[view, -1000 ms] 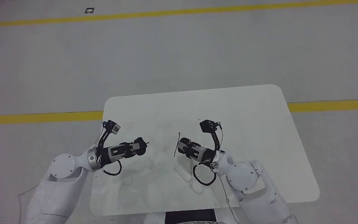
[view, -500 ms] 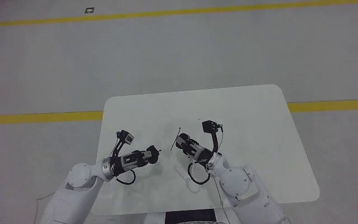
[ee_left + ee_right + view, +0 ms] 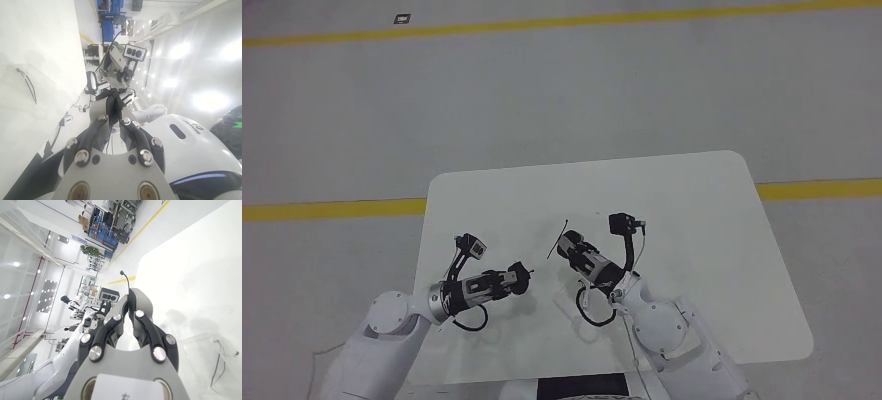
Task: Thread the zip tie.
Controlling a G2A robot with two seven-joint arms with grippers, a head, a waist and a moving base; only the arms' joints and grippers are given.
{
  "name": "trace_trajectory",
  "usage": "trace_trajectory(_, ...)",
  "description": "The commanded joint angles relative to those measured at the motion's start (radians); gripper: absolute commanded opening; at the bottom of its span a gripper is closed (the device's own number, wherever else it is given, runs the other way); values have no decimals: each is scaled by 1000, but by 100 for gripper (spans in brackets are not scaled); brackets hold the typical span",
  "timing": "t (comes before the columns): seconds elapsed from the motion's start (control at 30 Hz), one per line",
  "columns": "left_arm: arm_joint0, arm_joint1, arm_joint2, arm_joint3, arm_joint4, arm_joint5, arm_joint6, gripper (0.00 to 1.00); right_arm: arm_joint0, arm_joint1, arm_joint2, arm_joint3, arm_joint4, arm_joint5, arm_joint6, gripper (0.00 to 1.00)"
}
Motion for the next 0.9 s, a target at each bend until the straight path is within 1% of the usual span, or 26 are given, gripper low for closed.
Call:
trace_trajectory(0.0,3,-3,9,0,-17,9,29,0,-4,0,-6,4,-2,-9,-18,0)
trace_trajectory(0.07,8,-5,19,15,-28,6,50,0,-18,1,-12,5,-13,-20,-60,0)
trace_trajectory(0.17,11,-7,30,41,-38,0,61,0,-43,2,-26,7,-12,-48,-105,0)
trace_trajectory(0.3,7,-10,44,72,-40,0,69,0,-60,4,-40,15,-20,-72,-150,0)
trace_trajectory(0.43,-5,-17,61,93,-38,0,76,0,-61,4,-57,30,-20,-80,-172,0)
trace_trajectory(0.57,-15,-22,71,95,-27,0,82,0,-52,4,-65,36,-28,-89,-175,0)
trace_trajectory(0.77,-15,-22,71,95,-27,0,82,0,-50,4,-66,38,-30,-89,-177,0)
trace_trajectory(0.87,-15,-22,71,95,-27,0,82,0,-41,5,-79,43,-62,-80,-181,0)
